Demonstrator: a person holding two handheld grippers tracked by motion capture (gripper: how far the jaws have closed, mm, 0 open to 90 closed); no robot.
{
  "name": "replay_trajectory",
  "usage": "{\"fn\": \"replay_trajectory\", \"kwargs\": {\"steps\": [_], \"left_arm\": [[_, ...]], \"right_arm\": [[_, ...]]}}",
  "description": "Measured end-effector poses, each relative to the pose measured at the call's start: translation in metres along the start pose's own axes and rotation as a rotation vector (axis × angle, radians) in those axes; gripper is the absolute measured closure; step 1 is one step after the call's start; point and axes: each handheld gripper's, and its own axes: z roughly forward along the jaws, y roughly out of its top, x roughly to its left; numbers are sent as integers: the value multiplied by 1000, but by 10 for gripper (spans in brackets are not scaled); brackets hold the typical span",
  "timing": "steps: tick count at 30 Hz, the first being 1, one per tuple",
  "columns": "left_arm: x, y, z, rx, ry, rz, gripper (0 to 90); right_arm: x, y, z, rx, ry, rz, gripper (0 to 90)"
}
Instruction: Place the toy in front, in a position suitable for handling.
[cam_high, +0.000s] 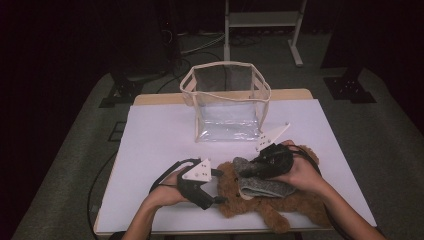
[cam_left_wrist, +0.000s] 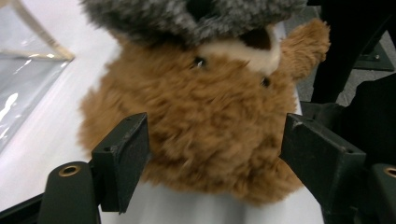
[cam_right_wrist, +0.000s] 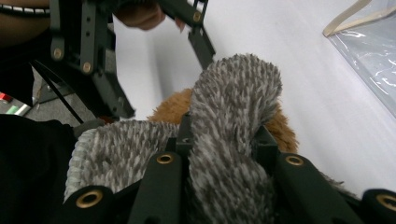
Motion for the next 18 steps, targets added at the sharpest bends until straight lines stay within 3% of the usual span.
{"fn": "replay_trajectory", "kwargs": {"steps": [8,11,14,18], "left_arm": [[-2,-2,11,6,-20,-2,236],[-4,-1,12,8,-29,7,236],[-5,-1,11,18,-38,23,236],[-5,-3,12,28,-33,24,236]], "right_arm": [[-2,15,9,18,-5,-28,709],[-6,27,20,35,3,-36,709],[-12,41,43,72,10,-43,709],[-17,41,57,101,29,-30,709]]}}
